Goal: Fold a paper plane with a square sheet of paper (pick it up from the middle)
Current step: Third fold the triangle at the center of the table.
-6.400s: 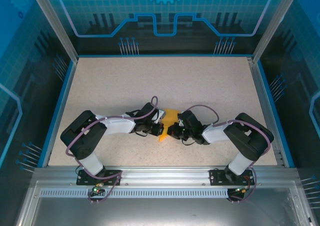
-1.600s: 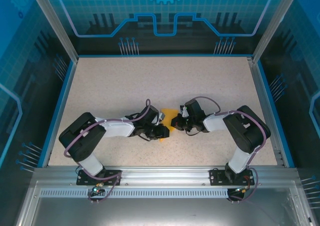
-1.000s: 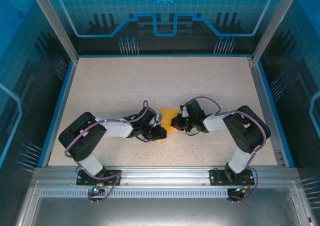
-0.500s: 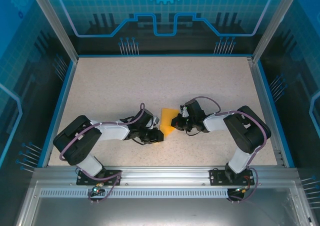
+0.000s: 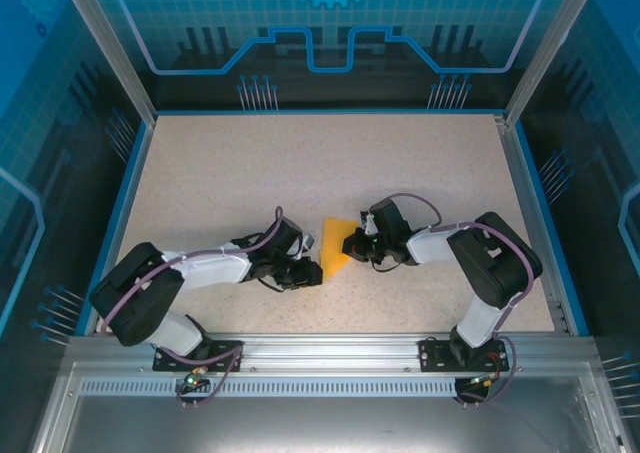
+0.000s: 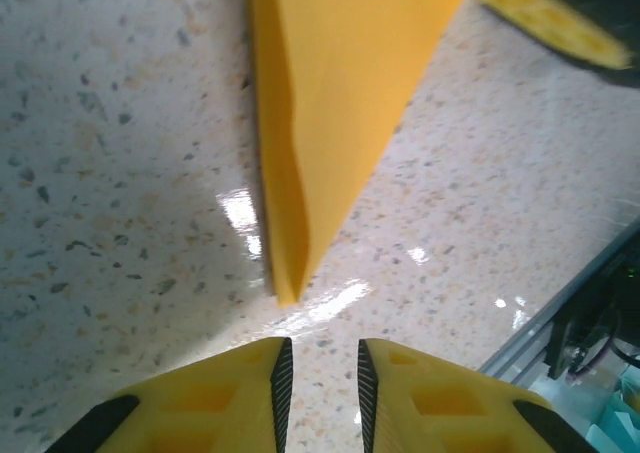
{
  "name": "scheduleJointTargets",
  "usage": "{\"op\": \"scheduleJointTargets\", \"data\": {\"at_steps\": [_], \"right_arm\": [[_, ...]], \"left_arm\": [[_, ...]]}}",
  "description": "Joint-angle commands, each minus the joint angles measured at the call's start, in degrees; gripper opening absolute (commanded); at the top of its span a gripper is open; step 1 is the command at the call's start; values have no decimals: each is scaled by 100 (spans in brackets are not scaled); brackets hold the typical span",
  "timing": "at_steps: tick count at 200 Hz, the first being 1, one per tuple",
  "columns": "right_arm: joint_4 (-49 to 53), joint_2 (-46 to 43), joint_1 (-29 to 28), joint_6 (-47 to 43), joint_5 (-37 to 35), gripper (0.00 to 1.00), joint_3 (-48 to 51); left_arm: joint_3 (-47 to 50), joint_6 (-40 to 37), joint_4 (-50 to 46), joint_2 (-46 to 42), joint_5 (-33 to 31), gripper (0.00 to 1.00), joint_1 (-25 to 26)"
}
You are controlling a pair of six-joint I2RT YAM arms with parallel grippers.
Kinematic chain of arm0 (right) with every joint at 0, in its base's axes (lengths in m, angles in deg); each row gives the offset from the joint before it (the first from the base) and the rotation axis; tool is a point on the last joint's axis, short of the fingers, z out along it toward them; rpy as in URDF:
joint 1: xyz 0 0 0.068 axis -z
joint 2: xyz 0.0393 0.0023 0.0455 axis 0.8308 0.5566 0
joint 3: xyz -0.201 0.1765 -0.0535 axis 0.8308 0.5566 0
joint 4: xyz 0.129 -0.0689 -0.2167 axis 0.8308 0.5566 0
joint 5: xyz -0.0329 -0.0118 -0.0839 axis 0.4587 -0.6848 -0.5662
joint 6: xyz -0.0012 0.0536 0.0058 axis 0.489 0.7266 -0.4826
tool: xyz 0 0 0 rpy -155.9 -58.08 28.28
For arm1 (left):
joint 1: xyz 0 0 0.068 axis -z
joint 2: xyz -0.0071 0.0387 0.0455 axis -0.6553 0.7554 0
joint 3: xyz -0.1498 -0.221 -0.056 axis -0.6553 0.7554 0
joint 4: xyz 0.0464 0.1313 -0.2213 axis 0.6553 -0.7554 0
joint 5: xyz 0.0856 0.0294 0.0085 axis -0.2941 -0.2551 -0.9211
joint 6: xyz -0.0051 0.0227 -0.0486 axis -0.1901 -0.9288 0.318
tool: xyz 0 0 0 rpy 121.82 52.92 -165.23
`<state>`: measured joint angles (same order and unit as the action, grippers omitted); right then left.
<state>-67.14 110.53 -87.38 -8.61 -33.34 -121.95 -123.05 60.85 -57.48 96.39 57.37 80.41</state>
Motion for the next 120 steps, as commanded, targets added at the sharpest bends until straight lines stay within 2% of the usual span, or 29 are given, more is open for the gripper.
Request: {"op": "scheduleJointTargets", "data": {"at_steps": [1,61,82,120], "right_arm": [[625,-11,35,-119,-412,0,43],[593,-64,40,-99,-370,0,47],[538,-121,41,-102,-350,0,68],[506,-363,36,-209,-170,1,25]], "left_arm": [[-333,-109,-162,-191,-243,28,-32],[-810,-36,381,596,-214,24,-31],[-889,-75,317,897,-591,22,-44],[-918,-180,235,1371,-909,16,-100]]}}
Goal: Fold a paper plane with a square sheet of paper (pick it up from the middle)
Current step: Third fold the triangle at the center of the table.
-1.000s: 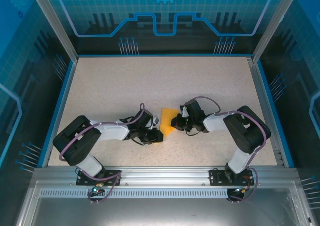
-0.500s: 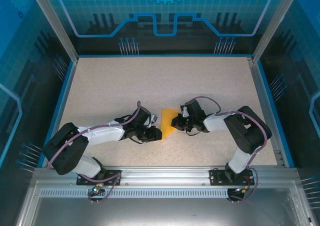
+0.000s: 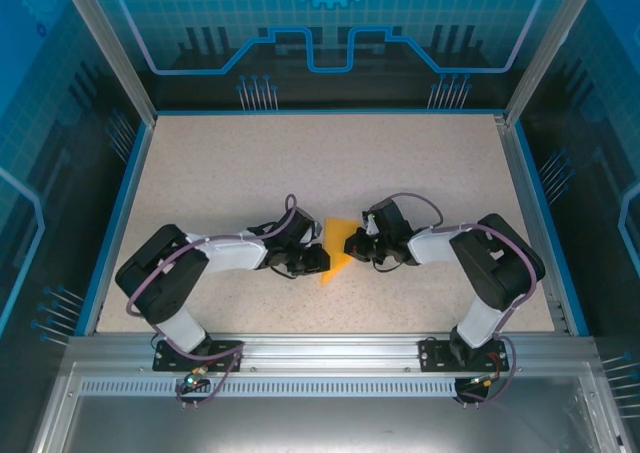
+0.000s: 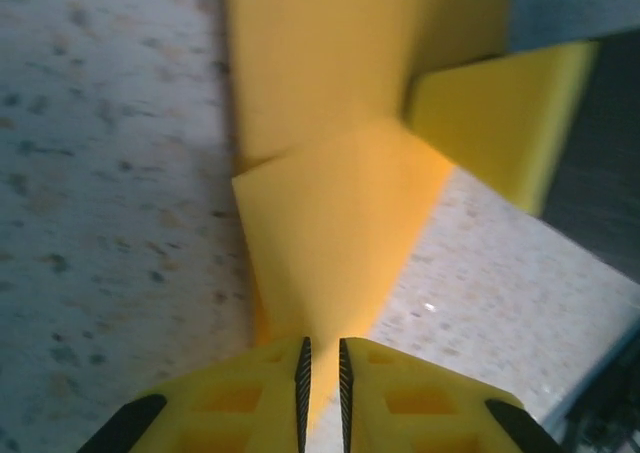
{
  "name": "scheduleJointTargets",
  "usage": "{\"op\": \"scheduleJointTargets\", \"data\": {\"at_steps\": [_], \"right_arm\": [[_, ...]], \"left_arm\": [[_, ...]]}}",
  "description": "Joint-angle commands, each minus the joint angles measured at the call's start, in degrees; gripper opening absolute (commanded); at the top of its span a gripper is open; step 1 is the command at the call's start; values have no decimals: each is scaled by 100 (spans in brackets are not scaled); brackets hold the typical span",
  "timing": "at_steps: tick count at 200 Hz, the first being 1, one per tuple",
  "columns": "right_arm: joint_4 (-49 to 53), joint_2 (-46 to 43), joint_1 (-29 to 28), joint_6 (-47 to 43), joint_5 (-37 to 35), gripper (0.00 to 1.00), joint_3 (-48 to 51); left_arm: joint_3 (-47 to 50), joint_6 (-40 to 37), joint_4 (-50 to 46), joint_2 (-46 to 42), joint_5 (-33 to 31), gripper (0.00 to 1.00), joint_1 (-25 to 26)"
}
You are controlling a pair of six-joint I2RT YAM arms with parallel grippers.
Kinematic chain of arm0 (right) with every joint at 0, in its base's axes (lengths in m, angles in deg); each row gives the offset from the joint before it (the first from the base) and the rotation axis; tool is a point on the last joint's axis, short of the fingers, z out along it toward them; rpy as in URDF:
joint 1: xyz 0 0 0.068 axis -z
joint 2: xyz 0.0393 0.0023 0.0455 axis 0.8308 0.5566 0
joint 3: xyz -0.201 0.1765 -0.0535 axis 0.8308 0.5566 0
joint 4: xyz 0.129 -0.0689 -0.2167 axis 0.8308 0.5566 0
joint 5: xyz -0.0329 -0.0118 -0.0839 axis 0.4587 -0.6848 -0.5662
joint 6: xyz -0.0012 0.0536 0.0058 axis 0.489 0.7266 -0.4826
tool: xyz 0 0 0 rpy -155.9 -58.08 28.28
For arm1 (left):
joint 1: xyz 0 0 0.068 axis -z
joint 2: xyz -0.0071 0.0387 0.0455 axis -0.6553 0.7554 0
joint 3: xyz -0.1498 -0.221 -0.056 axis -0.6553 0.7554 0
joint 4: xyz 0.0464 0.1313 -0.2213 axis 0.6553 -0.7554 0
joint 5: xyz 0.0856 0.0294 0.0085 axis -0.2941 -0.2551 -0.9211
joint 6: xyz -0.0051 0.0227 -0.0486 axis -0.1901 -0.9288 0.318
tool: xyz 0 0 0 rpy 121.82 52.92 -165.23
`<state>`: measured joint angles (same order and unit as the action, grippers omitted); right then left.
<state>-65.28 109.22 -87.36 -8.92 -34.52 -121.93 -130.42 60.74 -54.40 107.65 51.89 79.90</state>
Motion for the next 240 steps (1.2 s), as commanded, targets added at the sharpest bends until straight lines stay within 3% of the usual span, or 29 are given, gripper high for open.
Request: {"op": "scheduleJointTargets", "data": {"at_steps": [1,53,124,192,240], "right_arm": [[317,-250,33,-184,-50,1,23],[532,-828,-243,-378,75,3,57],[-315,-297,-779,40,233,0,298],[156,-111,-805,2,-344,0,427],[-345,-506,-871,-15,141,0,573]], "left_arm": [[-186,-172,-83,257,-366,16,-52],[-2,-241,-158,296,-397,14,-49],[-78,-298,-239,321,-325,14,-47],[-93,-324,-303,338,-346,15,-47],[-121,-346,-367,355,-336,14,-55]]}}
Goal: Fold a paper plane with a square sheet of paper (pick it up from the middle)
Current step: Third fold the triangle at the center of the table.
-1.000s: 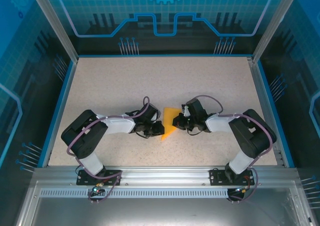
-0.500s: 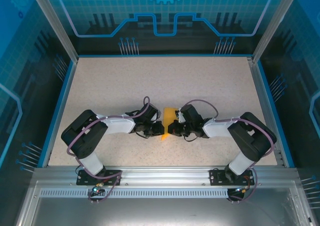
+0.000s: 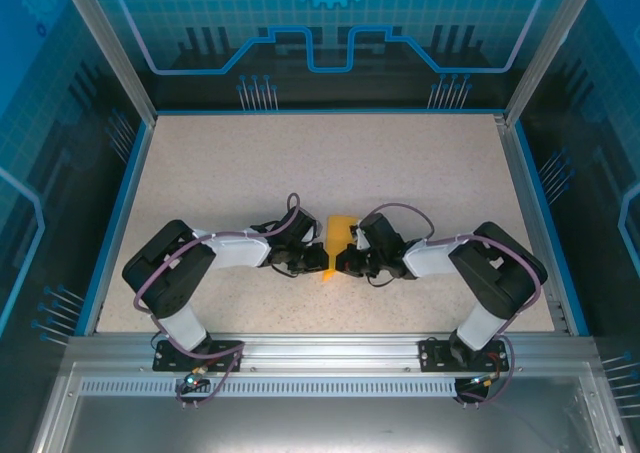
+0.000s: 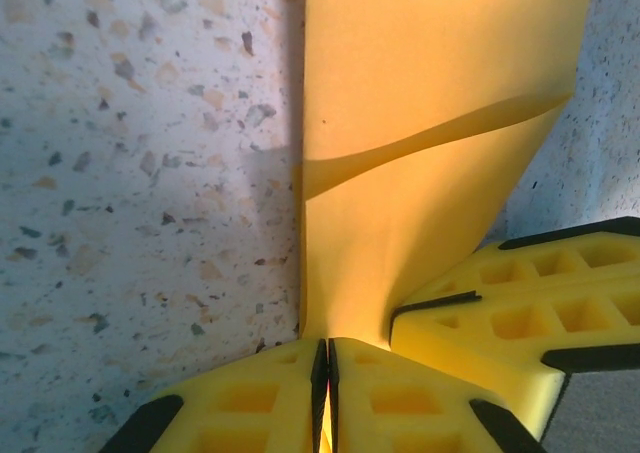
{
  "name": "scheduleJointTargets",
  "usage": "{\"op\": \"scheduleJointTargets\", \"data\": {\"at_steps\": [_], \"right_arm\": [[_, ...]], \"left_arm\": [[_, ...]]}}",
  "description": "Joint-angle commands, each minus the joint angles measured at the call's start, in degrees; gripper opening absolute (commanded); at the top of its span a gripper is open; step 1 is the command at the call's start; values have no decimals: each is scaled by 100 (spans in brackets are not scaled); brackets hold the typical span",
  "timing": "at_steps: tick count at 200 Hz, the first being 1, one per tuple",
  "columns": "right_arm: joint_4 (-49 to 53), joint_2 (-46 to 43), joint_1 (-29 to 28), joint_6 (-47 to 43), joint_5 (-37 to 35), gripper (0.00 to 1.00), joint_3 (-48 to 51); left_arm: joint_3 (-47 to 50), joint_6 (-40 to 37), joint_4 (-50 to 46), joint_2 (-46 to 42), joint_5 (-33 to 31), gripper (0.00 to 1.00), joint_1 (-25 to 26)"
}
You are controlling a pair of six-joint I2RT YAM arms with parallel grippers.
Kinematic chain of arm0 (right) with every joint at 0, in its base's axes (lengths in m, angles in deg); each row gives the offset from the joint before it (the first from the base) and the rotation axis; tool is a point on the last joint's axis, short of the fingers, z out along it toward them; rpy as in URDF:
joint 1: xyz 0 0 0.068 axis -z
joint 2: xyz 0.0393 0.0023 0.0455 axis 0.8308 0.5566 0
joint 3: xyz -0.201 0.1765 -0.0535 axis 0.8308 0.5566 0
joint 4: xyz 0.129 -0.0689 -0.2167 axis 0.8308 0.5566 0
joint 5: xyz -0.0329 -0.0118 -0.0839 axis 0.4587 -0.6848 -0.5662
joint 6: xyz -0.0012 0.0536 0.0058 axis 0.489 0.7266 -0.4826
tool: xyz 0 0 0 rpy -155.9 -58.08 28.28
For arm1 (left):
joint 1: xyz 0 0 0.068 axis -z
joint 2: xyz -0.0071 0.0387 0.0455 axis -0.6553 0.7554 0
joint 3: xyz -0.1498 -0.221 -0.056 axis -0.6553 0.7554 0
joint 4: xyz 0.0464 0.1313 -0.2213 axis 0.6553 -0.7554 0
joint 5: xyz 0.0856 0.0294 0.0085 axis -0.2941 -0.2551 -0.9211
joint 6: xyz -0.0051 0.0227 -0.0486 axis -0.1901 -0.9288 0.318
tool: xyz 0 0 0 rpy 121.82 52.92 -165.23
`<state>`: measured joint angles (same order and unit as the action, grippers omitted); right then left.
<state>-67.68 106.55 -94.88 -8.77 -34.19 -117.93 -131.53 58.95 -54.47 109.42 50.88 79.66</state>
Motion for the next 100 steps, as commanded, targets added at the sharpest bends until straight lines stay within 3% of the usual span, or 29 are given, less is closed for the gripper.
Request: {"op": "scheduleJointTargets", "data": {"at_steps": [1,67,100], "right_arm": [[-109,-243,-120,-30,110,0,179],[-405,25,-217,-2,367,0,116],[237,160,-203,-134,-14,0,23]], "left_arm": [[-9,-169,-359,179,-232,14,-27],[-91,-179,-393,189,-190,14,-25],[-113,-180,-417,167,-169,14,-27]]}}
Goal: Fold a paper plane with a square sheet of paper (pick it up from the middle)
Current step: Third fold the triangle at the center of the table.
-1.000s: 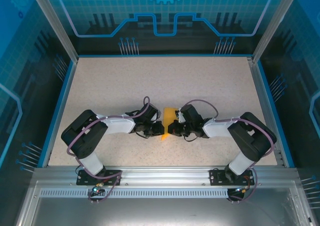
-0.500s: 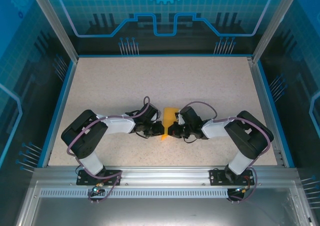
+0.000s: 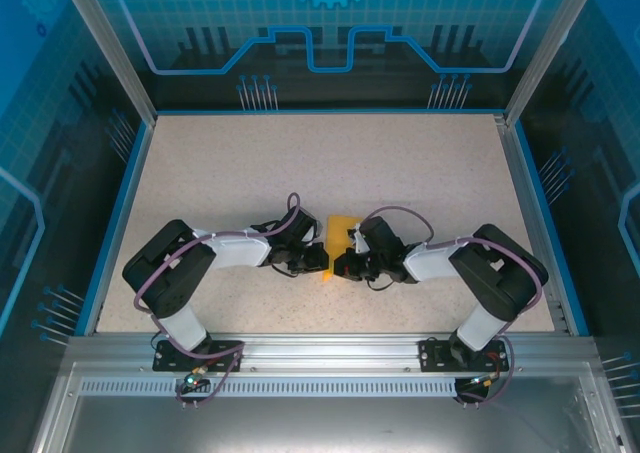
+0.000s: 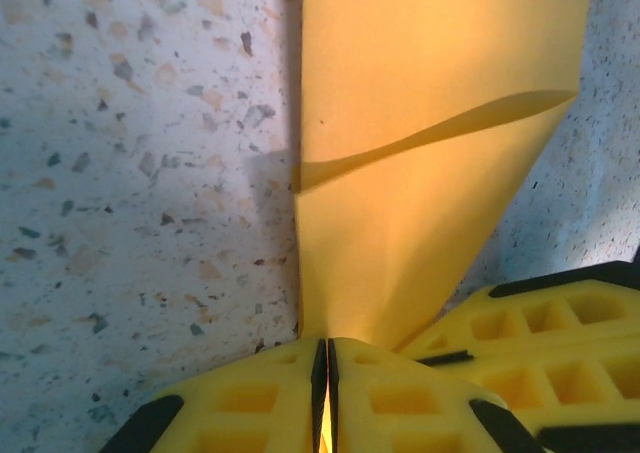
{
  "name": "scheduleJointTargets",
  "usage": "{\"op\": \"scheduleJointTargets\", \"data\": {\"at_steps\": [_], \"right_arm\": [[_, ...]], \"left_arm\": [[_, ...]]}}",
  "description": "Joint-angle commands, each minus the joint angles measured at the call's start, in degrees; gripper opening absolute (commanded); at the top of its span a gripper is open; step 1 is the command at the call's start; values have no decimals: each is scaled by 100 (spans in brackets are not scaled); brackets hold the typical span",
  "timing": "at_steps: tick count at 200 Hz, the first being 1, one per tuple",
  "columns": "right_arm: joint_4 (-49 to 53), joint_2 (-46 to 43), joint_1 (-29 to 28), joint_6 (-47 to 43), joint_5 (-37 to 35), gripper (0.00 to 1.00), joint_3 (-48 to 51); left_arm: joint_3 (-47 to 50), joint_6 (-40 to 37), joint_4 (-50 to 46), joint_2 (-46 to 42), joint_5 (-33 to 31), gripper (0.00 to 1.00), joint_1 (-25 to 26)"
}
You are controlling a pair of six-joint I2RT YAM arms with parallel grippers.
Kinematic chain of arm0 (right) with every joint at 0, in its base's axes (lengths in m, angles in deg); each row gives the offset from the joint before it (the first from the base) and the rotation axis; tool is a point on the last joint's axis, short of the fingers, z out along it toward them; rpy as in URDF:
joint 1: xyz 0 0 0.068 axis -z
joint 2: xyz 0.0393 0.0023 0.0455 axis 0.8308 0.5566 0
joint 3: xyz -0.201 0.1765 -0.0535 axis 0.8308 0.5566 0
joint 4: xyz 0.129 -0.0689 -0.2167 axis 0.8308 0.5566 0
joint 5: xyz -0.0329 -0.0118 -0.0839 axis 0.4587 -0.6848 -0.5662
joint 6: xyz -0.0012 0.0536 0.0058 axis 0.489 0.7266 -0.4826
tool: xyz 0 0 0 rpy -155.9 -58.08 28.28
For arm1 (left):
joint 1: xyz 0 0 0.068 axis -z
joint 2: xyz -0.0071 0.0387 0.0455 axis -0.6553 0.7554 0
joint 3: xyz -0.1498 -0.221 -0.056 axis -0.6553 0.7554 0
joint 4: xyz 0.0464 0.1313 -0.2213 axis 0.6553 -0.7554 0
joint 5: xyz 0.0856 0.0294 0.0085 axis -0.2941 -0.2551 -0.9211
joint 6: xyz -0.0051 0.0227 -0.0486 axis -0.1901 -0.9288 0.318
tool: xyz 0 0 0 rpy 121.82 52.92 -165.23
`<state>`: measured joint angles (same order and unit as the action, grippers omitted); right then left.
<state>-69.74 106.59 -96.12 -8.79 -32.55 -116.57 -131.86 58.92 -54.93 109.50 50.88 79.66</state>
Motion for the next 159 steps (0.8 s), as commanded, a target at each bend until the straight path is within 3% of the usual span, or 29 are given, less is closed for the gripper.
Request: {"op": "scheduleJointTargets", "data": {"at_steps": [1,78,116,159], "right_arm": [[443,158,-77,-132,-176,0,-119],[333,-471,276,-144,-54,0,-82],[151,-184,469,-144,107,0,-166],[167,170,568,-18,-184,0,-64]], "left_arm": [[-81,-178,-368,160,-172,14,-29],[-119,-217,-475,154,-191,14,-23],[-126,-220,-475,162,-190,14,-28],[-154,-257,-529,145,-189,14,-22]]}}
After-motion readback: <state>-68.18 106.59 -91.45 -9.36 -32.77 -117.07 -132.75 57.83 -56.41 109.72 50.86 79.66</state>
